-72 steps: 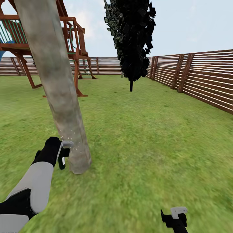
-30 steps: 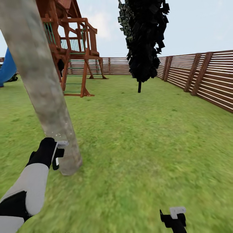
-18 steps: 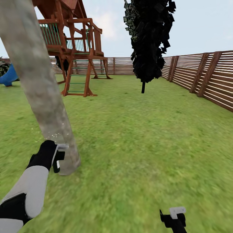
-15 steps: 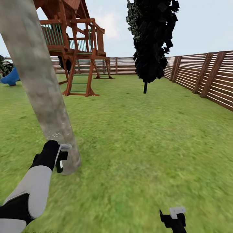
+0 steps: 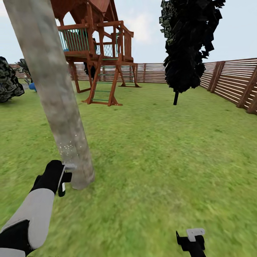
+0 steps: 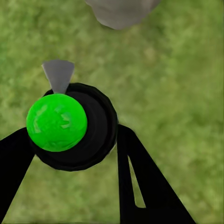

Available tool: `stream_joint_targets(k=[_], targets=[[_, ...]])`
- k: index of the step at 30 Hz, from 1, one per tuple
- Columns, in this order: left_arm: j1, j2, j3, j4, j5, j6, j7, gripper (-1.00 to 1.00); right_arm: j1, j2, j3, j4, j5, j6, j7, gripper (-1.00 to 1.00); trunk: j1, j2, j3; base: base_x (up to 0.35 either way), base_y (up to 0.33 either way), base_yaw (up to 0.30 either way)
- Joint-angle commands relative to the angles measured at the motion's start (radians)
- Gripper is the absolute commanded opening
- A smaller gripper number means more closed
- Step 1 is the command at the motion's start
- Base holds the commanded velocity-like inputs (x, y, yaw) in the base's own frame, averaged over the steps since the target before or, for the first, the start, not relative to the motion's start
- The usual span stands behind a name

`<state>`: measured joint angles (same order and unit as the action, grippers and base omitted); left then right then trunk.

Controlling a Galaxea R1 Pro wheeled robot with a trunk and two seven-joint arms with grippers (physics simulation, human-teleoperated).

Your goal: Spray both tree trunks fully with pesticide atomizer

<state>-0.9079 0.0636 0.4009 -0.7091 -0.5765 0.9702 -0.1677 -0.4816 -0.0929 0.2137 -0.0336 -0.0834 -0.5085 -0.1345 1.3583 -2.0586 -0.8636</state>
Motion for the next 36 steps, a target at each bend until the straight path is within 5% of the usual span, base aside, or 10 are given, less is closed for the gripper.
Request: stream_joint_targets(k=[1,3,6,12,23,36], targets=[[0.001,0.023,0.002,0.004,-0.002,0.003,-0.011,-1.0,0.0,0.0,0.009,0.0,-0.009,-0.002,-0.002,1.0,0.0,0.0,-0.001,0.159,-0.263,0.277],[0.001,0.017,0.001,0.009,0.004,0.002,-0.01,-1.0,0.0,0.0,0.008,0.0,-0.009,-0.002,-0.002,1.0,0.0,0.0,-0.001,0.159,-0.263,0.277],[0.005,-0.029,0.002,0.008,0.005,0.002,-0.01,-1.0,0.0,0.0,0.009,0.0,-0.009,-0.002,-0.002,1.0,0.0,0.0,-0.001,0.159,-0.263,0.277],[0.013,0.019,0.003,0.008,0.004,0.001,-0.01,-1.0,0.0,0.001,0.009,0.0,-0.009,-0.002,-0.002,1.0,0.0,0.0,-0.001,0.16,-0.263,0.244],[0.015,0.004,0.003,0.009,0.007,0.002,-0.01,-1.0,0.0,-0.002,0.007,0.0,-0.009,-0.002,-0.002,1.0,0.0,0.0,-0.001,0.151,-0.26,0.007],[0.043,0.019,0.011,0.007,0.004,-0.02,-0.01,-1.0,0.0,-0.001,0.009,0.0,-0.009,-0.002,-0.002,1.0,0.0,0.0,-0.001,0.077,-0.273,0.034]])
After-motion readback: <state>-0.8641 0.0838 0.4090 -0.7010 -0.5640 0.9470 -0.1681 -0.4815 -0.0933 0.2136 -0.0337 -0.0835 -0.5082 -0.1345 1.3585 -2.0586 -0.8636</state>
